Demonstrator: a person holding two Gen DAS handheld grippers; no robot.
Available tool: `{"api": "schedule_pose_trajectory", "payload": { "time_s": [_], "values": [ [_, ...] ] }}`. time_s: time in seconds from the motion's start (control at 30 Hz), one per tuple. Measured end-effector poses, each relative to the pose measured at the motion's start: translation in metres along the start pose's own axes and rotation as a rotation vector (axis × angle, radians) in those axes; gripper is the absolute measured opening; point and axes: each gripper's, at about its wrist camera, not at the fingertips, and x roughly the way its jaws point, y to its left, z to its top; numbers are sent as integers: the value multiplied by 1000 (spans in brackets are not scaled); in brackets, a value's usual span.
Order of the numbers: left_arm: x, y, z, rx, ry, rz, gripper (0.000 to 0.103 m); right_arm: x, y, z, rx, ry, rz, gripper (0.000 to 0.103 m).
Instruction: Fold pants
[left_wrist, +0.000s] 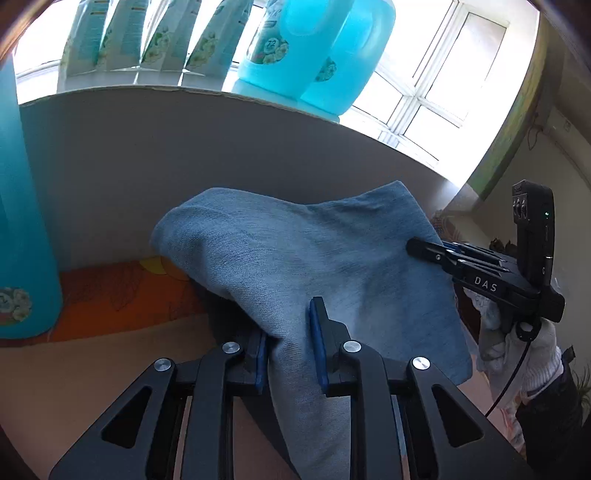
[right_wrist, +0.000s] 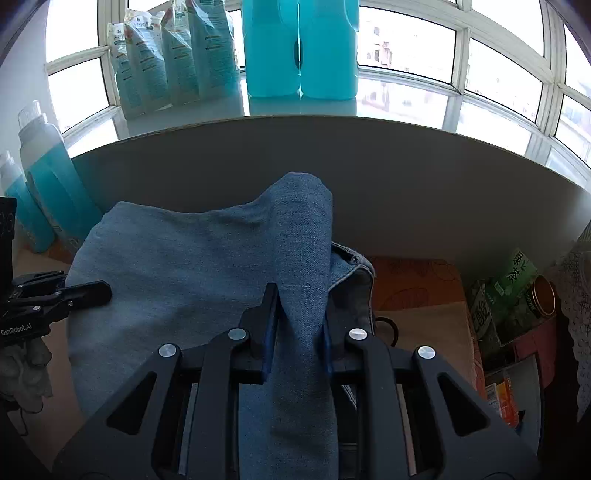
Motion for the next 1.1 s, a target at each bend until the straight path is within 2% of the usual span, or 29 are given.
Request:
{"api": "schedule_pose_trajectory", "payload": {
  "time_s": [0.07, 0.1, 0.17, 0.3, 0.4, 0.47, 0.53, 0.67, 0.77, 0.87, 0.93, 0.97, 1.0, 1.07, 1.1],
  "values": [
    [-2, 12, -2, 1, -2, 49, 19, -6, -3, 0, -17, -19, -68, 28],
    [-5, 16, -3, 10, -12, 71, 19, -11, -4, 0, -11, -29, -74, 32],
    [-13, 23, -2, 19, -36, 95, 19, -23, -3, 2, 7, -52, -48, 32],
    [-31, 25, -1, 24, -73, 68, 19, -49, 20, -7, -22, -89, 54, 32],
    [-35, 16, -1, 64, -72, 42, 19, -50, 43, -20, -74, -64, 108, 32],
    [-34, 8, -5, 80, -59, 24, 19, -42, 58, -28, -133, -35, 107, 32],
    [-30, 7, -5, 84, -52, 22, 19, -28, 64, -36, -180, 2, 57, 32],
    [-17, 20, 3, 37, -21, 21, 19, 14, 38, -54, -145, 126, -35, 31],
    [-15, 35, 8, 8, -13, 35, 19, 20, 11, -63, -33, 112, 3, 31],
    [-13, 47, 13, -17, -1, 40, 19, 5, 11, -61, -8, 83, -21, 31],
    [-7, 56, 14, -52, 31, 14, 38, -13, 24, -62, -29, 53, 1, 31],
    [-4, 58, 14, -67, 38, 11, 40, -24, 34, -62, -39, 38, 28, 31],
    [-2, 60, 14, -79, 45, 5, 41, -35, 45, -64, -47, 23, 67, 34],
    [6, 63, 14, -106, 78, -16, 41, -55, 75, -68, -86, 1, 134, 48],
    [12, 66, 14, -128, 97, -34, 46, -63, 92, -72, -112, -6, 159, 57]
  ]
}}
